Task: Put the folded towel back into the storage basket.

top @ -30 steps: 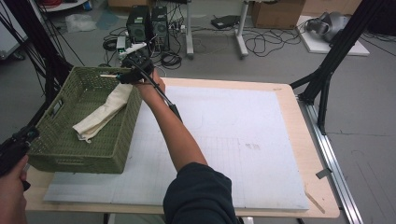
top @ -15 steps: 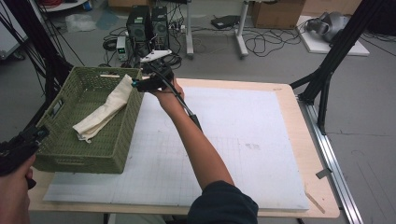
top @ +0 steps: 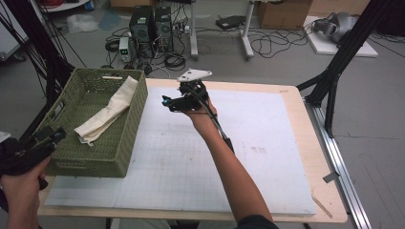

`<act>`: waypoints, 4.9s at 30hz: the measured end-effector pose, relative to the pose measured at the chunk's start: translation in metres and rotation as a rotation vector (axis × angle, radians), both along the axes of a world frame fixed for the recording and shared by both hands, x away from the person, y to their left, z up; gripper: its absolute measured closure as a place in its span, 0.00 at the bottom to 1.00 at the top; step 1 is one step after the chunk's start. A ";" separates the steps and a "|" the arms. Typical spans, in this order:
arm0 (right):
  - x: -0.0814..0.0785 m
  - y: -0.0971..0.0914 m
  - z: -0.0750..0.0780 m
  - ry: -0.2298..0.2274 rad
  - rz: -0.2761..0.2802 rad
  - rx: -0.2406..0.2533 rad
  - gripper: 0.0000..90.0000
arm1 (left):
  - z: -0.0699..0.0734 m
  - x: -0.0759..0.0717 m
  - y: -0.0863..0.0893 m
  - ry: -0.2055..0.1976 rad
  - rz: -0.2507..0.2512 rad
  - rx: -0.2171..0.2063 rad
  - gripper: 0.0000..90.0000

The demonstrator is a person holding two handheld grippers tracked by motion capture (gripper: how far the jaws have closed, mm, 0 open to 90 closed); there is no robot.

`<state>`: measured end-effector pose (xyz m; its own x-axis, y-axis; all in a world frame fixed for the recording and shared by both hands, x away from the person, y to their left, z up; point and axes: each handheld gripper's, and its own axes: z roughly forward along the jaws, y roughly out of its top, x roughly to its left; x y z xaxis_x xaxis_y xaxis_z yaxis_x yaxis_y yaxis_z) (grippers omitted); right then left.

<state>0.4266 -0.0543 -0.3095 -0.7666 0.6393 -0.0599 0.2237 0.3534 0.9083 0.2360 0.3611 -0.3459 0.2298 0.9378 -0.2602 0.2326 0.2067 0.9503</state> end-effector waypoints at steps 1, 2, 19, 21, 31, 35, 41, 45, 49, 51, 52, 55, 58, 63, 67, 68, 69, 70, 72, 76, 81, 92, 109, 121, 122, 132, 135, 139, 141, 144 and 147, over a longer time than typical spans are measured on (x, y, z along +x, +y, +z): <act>-0.003 -0.006 -0.001 0.003 -0.006 0.001 0.18 | 0.000 0.001 -0.001 -0.002 -0.010 -0.006 0.50; -0.006 -0.013 -0.003 0.000 -0.014 0.006 0.17 | -0.001 0.002 -0.002 -0.004 -0.022 -0.009 0.49; -0.061 -0.103 -0.026 0.005 -0.109 0.036 0.15 | 0.016 0.047 0.003 0.063 -0.144 0.031 0.40; -0.066 -0.111 -0.029 0.003 -0.118 0.034 0.15 | 0.016 0.058 0.009 0.091 -0.146 0.041 0.41; -0.078 -0.137 -0.033 0.009 -0.166 0.048 0.15 | 0.016 0.098 0.015 0.289 -0.171 0.068 0.43; -0.080 -0.141 -0.035 0.009 -0.172 0.048 0.15 | 0.014 0.111 0.011 0.295 -0.175 0.113 0.42; -0.083 -0.149 -0.036 0.010 -0.184 0.054 0.15 | -0.003 0.135 0.007 0.351 -0.166 0.187 0.41; -0.086 -0.156 -0.035 0.008 -0.199 0.060 0.15 | -0.014 0.147 0.007 0.406 -0.150 0.216 0.51; -0.089 -0.164 -0.034 0.007 -0.216 0.064 0.15 | -0.025 0.155 0.011 0.457 -0.124 0.239 0.57; -0.090 -0.167 -0.034 0.005 -0.222 0.065 0.15 | -0.030 0.157 0.013 0.486 -0.104 0.269 0.57; -0.091 -0.169 -0.034 0.008 -0.227 0.065 0.15 | -0.031 0.158 0.013 0.489 -0.103 0.274 0.57; -0.094 -0.172 -0.033 -0.001 -0.232 0.066 0.15 | -0.036 0.160 0.013 0.517 -0.097 0.309 0.56; -0.096 -0.175 -0.032 -0.004 -0.237 0.067 0.15 | -0.043 0.164 0.014 0.583 -0.092 0.323 0.53; -0.101 -0.180 -0.030 -0.013 -0.243 0.070 0.15 | -0.054 0.169 0.016 0.661 -0.065 0.347 0.49; -0.103 -0.184 -0.029 -0.010 -0.255 0.074 0.15 | -0.063 0.171 0.015 0.744 -0.056 0.340 0.46; -0.103 -0.185 -0.029 -0.010 -0.257 0.073 0.15 | -0.065 0.171 0.015 0.767 -0.061 0.348 0.44; -0.103 -0.185 -0.029 -0.009 -0.258 0.076 0.15 | -0.067 0.172 0.015 0.786 -0.057 0.355 0.44; -0.103 -0.185 -0.029 -0.010 -0.258 0.073 0.15 | -0.068 0.172 0.015 0.790 -0.059 0.352 0.45; -0.103 -0.186 -0.029 -0.007 -0.261 0.072 0.15 | -0.067 0.172 0.015 0.791 -0.066 0.366 0.51; -0.102 -0.186 -0.030 -0.009 -0.264 0.073 0.15 | -0.066 0.170 0.011 0.780 -0.111 0.404 0.81; -0.100 -0.185 -0.030 -0.004 -0.266 0.075 0.15 | -0.060 0.166 0.011 0.847 -0.084 0.396 0.91; -0.100 -0.182 -0.025 -0.018 -0.261 0.082 0.15 | -0.048 0.154 0.010 0.983 0.055 0.433 0.90; -0.100 -0.179 -0.019 -0.028 -0.258 0.089 0.15 | -0.032 0.140 0.022 0.839 0.126 0.279 0.61; -0.105 -0.180 -0.019 -0.036 -0.256 0.095 0.15 | 0.006 0.120 0.017 0.381 -0.060 0.131 0.41; -0.106 -0.181 -0.019 -0.037 -0.258 0.094 0.15 | 0.009 0.117 0.015 0.339 -0.069 0.132 0.40; -0.114 -0.191 -0.022 -0.041 -0.282 0.091 0.15 | 0.026 0.092 -0.015 0.042 -0.197 0.121 0.31; -0.117 -0.196 -0.023 -0.042 -0.289 0.089 0.15 | 0.028 0.085 -0.029 0.003 -0.225 0.111 0.28; -0.122 -0.203 -0.026 -0.040 -0.305 0.083 0.15 | 0.027 0.078 -0.048 -0.025 -0.258 0.105 0.23; -0.125 -0.207 -0.028 -0.042 -0.310 0.077 0.15 | 0.029 0.076 -0.056 -0.045 -0.281 0.094 0.23; -0.129 -0.212 -0.031 -0.038 -0.318 0.071 0.14 | 0.033 0.071 -0.070 -0.079 -0.315 0.089 0.23; -0.133 -0.217 -0.034 -0.037 -0.326 0.070 0.13 | 0.036 0.068 -0.085 -0.103 -0.352 0.088 0.23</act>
